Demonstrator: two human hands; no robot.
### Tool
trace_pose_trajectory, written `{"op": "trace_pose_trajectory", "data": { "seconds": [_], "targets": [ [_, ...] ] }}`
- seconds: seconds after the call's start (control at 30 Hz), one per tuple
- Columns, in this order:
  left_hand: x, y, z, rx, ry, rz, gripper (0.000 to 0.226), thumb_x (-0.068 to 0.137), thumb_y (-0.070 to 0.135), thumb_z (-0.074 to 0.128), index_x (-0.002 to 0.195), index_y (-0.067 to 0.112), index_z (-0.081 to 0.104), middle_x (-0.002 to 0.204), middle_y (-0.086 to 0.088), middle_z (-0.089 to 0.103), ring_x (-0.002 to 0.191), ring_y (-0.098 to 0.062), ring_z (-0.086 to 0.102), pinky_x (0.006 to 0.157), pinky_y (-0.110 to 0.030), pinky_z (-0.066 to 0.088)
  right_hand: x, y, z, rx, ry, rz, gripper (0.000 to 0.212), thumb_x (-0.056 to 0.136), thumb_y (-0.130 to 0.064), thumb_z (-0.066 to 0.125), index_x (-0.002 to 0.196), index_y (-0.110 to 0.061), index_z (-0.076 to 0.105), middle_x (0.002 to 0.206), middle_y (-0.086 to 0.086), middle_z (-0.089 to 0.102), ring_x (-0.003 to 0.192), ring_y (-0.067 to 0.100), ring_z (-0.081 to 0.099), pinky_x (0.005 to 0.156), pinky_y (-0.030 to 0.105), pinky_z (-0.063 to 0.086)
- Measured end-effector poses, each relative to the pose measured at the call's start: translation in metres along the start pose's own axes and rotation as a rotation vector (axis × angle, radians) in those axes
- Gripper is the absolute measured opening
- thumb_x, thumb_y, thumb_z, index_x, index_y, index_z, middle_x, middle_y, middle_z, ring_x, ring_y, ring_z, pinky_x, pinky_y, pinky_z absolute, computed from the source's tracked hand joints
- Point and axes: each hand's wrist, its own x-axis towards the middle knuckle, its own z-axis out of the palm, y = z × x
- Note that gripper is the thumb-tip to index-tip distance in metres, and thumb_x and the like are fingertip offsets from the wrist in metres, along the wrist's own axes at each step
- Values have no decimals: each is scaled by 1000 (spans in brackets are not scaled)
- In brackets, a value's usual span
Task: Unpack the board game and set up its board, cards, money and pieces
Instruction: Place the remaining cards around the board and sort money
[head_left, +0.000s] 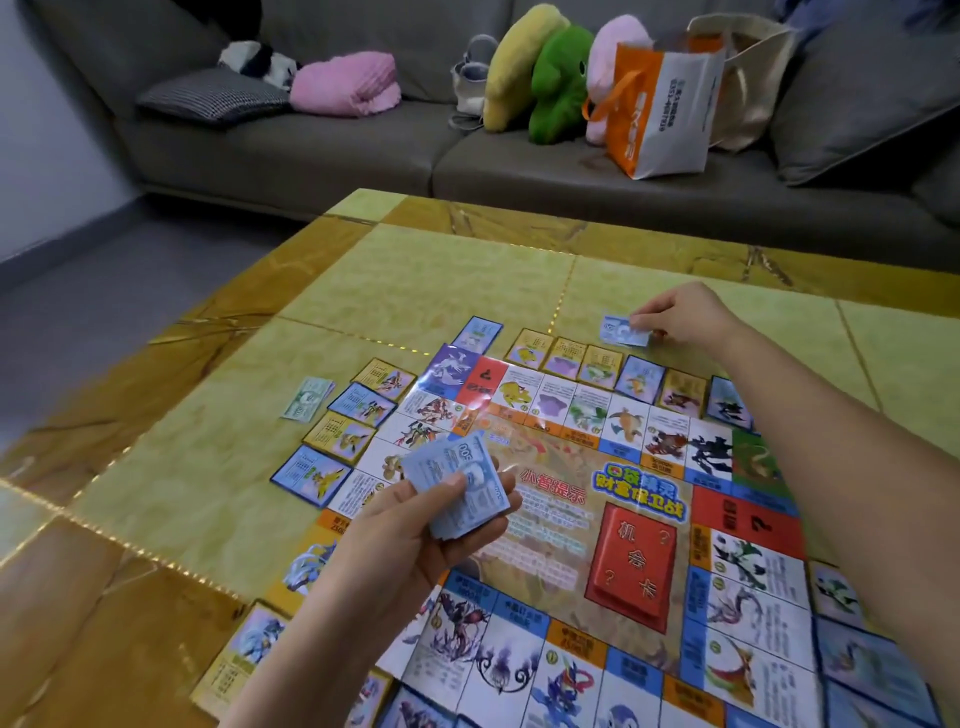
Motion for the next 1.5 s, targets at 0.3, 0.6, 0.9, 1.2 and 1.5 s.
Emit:
{"op": "trace_pose_trajectory", "data": {
  "seconds": [0.3, 0.6, 0.9, 1.2, 1.5],
  "targets": [
    [-2, 1, 2, -12, 10, -4, 28, 95, 6, 43, 118, -6, 55, 102, -22, 71, 90, -32, 71, 63, -29, 60, 4, 0, 8, -87, 77, 42, 18, 80, -14, 74, 96, -7, 74, 100, 11, 70, 87, 18, 56, 77, 30, 43],
    [-6, 5, 2, -13, -23, 3, 37, 83, 10, 51, 116, -5, 56, 103, -23, 70, 90, -31, 71, 65, -29, 60, 4, -3, 11, -69, 97, 95, 15, 81, -10, 73, 96, -6, 74, 102, 11, 70, 87, 16, 55, 75, 28, 41],
    [-11, 13, 2, -40, -13, 29, 29, 94, 7, 46, 120, -4, 53, 104, -22, 70, 92, -31, 70, 69, -31, 60, -12, -19, 11, 20, 245, 49, 20, 87, -19, 68, 101, -5, 70, 107, 11, 68, 92, 20, 57, 80, 31, 43],
    [-28, 35, -4, -129, 208, 270, 13, 92, 6, 52, 100, 2, 61, 85, -9, 75, 79, -20, 72, 72, -30, 60, -178, -134, 66, 612, -454, -299, 42, 69, -43, 71, 91, -6, 70, 81, 7, 68, 72, 14, 62, 68, 23, 51],
    [-44, 62, -25, -198, 306, 378, 12, 91, 9, 56, 97, 7, 66, 90, -7, 74, 81, -15, 71, 70, -25, 58, -204, -182, 109, 855, -198, -361, 9, 73, -21, 75, 75, -12, 73, 66, 2, 70, 60, 12, 63, 59, 20, 51]
  ]
}}
